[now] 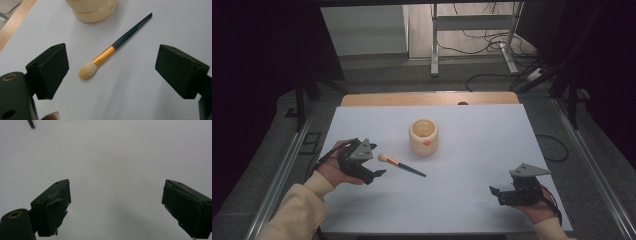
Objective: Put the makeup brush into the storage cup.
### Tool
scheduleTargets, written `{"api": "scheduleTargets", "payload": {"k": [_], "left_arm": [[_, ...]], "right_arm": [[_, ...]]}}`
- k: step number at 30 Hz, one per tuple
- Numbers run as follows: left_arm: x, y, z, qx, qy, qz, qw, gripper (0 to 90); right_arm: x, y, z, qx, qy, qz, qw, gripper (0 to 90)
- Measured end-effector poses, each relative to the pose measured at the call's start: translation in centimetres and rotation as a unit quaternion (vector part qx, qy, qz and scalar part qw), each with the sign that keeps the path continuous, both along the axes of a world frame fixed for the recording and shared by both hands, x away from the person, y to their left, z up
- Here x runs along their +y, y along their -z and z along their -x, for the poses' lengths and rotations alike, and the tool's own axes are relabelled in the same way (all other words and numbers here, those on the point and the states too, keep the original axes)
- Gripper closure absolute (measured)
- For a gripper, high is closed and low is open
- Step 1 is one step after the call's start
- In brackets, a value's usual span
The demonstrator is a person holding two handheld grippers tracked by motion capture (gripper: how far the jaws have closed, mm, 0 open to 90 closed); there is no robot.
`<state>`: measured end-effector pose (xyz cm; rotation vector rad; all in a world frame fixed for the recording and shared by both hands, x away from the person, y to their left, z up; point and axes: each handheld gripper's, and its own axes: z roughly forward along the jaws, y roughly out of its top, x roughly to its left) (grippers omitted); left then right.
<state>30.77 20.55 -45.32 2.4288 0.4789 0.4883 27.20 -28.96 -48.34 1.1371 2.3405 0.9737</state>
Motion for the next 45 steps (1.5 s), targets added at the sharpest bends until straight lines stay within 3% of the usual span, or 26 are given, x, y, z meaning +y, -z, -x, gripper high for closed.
{"api": "scheduleTargets", "payload": {"k": [9, 14, 21, 32, 38, 42, 45], "left_arm": [[-0.3, 0.0, -0.6, -0.001, 0.024, -0.014, 0.9996, 13.0], [-0.5, 0.1, -0.9, -0.015, 0.051, -0.02, 0.9984, 13.3], [-0.7, 0.1, -1.0, -0.02, 0.068, -0.031, 0.997, 14.0], [-0.6, 0.3, -1.7, -0.004, 0.088, -0.022, 0.9959, 9.6], [-0.8, 0.6, -2.0, 0.003, 0.094, -0.03, 0.9951, 8.8], [-1.0, 0.5, -2.1, 0.011, 0.094, -0.021, 0.9953, 6.3], [-1.3, 0.5, -2.1, 0.015, 0.103, -0.029, 0.9942, 5.7]], "right_arm": [[0.0, 0.0, 0.0, 0.0, 0.0, 0.001, 1.0, 8.6], [0.0, 0.0, 0.0, 0.0, 0.0, 0.002, 1.0, 8.6], [0.0, 0.1, 0.0, 0.001, 0.0, 0.002, 1.0, 8.7], [0.0, 0.0, 0.0, 0.0, 0.0, 0.002, 1.0, 8.6], [0.0, 0.1, 0.0, 0.0, 0.0, 0.002, 1.0, 8.6], [0.0, 0.1, 0.0, 0.001, 0.0, 0.002, 1.0, 8.7], [0.0, 0.1, 0.0, 0.001, 0.0, 0.002, 1.0, 8.6]]}}
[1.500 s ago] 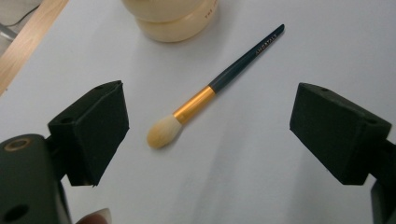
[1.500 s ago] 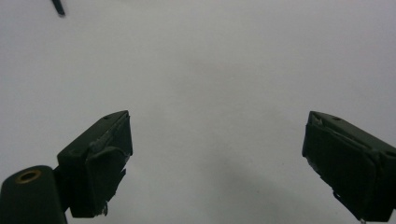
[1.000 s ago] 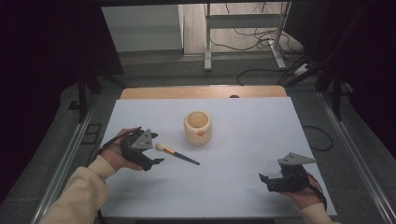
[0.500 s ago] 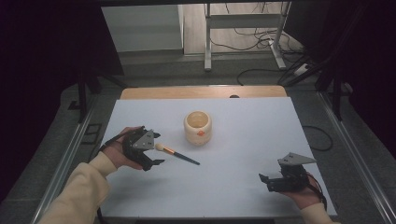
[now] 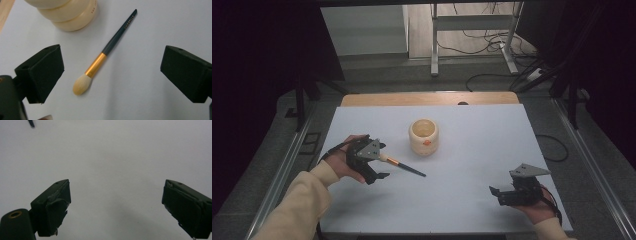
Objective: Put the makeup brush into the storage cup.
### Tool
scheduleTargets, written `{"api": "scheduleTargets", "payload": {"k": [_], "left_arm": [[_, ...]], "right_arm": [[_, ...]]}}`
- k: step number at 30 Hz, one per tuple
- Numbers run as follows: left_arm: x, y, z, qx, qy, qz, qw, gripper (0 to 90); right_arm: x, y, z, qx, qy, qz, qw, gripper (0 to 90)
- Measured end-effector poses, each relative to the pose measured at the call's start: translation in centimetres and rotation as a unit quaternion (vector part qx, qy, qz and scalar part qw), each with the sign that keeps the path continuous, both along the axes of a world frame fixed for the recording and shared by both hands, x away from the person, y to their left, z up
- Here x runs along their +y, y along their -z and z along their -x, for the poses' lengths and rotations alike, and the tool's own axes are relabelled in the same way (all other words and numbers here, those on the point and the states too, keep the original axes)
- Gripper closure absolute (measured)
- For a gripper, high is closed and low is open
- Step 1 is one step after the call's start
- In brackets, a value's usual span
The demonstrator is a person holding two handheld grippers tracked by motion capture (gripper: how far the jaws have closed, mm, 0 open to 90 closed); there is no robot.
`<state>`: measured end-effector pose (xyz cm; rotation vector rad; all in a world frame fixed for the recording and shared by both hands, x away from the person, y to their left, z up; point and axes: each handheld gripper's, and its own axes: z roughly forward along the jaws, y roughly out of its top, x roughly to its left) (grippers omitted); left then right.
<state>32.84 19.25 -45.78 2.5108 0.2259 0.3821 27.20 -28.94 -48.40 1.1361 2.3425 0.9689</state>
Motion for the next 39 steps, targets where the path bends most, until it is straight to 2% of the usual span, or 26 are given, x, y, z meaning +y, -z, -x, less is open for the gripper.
{"api": "scheduleTargets", "payload": {"k": [10, 18, 30, 39], "left_arm": [[0.0, 0.4, -0.5, -0.027, 0.006, -0.01, 0.9996, 7.0], [-0.2, 0.7, -0.7, -0.019, 0.021, -0.012, 0.9995, 7.2], [-0.6, 1.6, -1.2, -0.013, 0.045, -0.031, 0.9984, 7.6], [-0.9, 2.1, -1.5, -0.005, 0.046, -0.037, 0.9982, 9.0]], "right_arm": [[0.0, 0.0, 0.0, 0.001, -0.001, 0.0, 1.0, 8.6], [0.0, 0.0, 0.0, 0.001, 0.0, 0.0, 1.0, 8.6], [0.0, 0.1, 0.0, 0.004, -0.003, 0.001, 1.0, 8.6], [0.0, 0.2, -0.1, 0.005, -0.003, 0.001, 1.0, 8.6]]}}
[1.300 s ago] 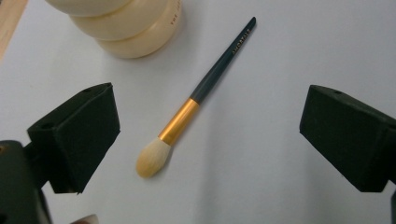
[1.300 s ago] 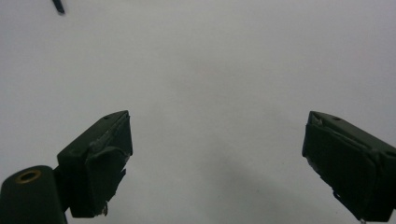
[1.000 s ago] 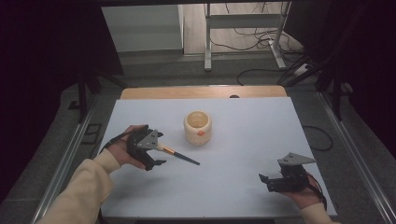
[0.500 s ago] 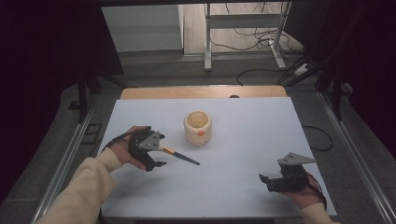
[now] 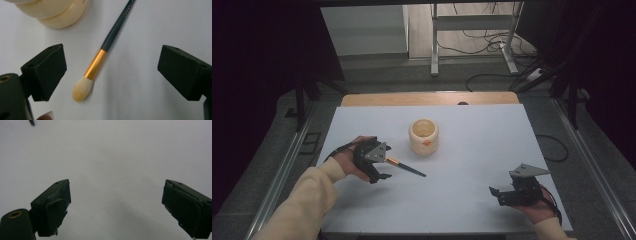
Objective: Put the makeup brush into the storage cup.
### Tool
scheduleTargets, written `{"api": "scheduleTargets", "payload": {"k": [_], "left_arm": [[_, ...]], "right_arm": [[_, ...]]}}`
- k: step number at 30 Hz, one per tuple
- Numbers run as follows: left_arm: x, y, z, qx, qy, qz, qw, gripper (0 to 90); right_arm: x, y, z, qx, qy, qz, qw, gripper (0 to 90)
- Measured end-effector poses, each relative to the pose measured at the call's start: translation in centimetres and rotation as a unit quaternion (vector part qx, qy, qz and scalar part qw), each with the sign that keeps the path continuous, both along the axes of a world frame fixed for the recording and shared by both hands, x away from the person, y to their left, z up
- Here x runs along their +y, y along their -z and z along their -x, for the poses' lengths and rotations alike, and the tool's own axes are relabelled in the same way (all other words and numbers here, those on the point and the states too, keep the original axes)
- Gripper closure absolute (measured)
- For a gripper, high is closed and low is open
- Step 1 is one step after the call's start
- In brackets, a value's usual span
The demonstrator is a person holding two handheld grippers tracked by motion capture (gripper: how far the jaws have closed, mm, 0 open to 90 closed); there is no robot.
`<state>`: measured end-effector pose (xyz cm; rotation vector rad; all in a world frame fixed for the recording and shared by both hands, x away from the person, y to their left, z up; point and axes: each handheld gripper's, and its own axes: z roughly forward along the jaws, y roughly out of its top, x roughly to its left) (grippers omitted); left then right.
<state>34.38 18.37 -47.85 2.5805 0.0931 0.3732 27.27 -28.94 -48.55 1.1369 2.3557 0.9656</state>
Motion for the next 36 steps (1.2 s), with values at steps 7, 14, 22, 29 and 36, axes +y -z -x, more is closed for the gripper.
{"api": "scheduleTargets", "payload": {"k": [7, 14, 22, 29, 36], "left_arm": [[-0.3, 0.0, -0.3, 0.001, 0.004, -0.008, 1.0, 8.5], [-0.9, -0.2, -0.3, 0.004, 0.017, -0.011, 0.9998, 7.5], [-1.2, -0.1, -0.6, 0.011, 0.026, -0.018, 0.9994, 6.5], [-1.8, -0.3, -0.7, 0.005, 0.037, -0.031, 0.9988, 6.3], [-2.1, -0.4, -1.1, -0.003, 0.034, -0.038, 0.9987, 8.1]], "right_arm": [[0.0, 0.0, 0.0, 0.001, -0.001, 0.001, 1.0, 8.6], [0.0, 0.0, 0.0, 0.001, -0.002, 0.001, 1.0, 8.6], [-0.1, 0.0, 0.0, 0.001, -0.002, 0.002, 1.0, 8.6], [-0.1, 0.0, 0.0, 0.001, -0.002, 0.001, 1.0, 8.7], [-0.1, 0.0, 0.0, 0.001, -0.002, 0.001, 1.0, 8.7]]}}
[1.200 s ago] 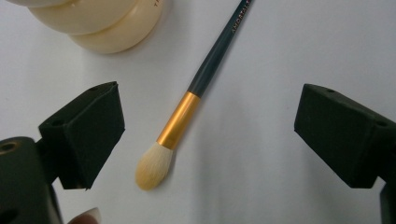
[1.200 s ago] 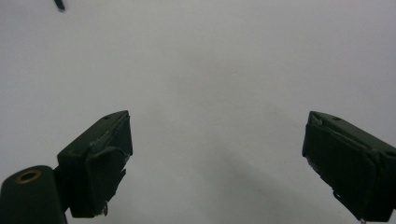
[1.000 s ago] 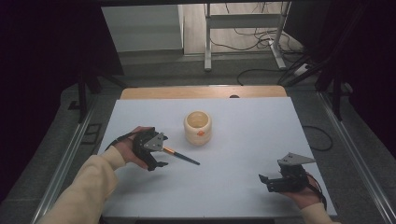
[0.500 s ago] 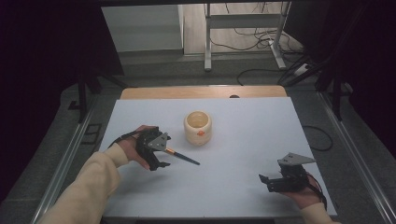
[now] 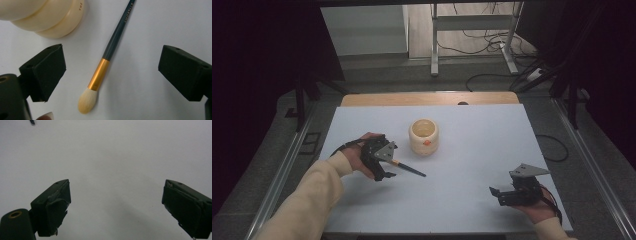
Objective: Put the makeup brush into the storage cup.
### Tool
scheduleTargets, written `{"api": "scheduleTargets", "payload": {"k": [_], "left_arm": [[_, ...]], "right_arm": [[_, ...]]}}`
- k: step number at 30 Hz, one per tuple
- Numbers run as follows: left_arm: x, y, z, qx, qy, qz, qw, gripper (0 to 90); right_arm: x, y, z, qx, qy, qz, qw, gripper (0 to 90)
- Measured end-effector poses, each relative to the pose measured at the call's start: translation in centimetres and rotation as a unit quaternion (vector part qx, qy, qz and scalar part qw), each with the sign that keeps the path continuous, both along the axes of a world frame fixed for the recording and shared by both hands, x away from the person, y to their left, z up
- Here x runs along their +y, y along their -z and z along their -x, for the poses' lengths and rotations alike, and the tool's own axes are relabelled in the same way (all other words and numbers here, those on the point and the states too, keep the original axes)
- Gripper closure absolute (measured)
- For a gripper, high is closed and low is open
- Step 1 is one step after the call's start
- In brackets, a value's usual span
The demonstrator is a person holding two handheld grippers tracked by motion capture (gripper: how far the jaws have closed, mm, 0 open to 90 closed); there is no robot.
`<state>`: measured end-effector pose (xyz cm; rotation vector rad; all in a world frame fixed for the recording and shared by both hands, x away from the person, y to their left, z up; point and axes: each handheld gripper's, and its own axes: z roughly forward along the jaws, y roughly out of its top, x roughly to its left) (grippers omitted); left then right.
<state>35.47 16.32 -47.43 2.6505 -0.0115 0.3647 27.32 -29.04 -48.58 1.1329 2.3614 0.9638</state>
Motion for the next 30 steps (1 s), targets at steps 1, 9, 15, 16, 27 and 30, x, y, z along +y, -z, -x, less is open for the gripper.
{"api": "scheduleTargets", "payload": {"k": [1, 9, 15, 16, 27, 30], "left_arm": [[0.0, 0.0, -0.1, 0.0, 0.001, 0.0, 1.0, 8.1], [-0.2, 0.3, -0.5, 0.003, 0.01, 0.0, 0.9999, 8.6], [-0.1, 0.5, -1.0, 0.004, 0.013, -0.005, 0.9999, 8.8], [-0.1, 0.5, -1.1, 0.006, 0.012, -0.004, 0.9999, 8.8], [0.1, 1.3, -1.8, 0.014, 0.011, -0.01, 0.9998, 11.8], [0.1, 1.5, -2.0, 0.016, 0.008, -0.009, 0.9998, 11.9]], "right_arm": [[0.0, 0.0, 0.0, 0.0, 0.0, 0.0, 1.0, 8.7], [0.0, 0.0, 0.0, 0.001, -0.001, 0.001, 1.0, 8.7], [0.0, 0.0, 0.0, 0.001, -0.001, 0.0, 1.0, 8.6], [0.0, 0.0, 0.0, 0.001, -0.001, 0.0, 1.0, 8.7], [0.0, 0.0, -0.1, 0.001, 0.001, -0.001, 1.0, 8.8], [-0.1, 0.0, 0.0, -0.001, 0.002, -0.002, 1.0, 8.9]]}}
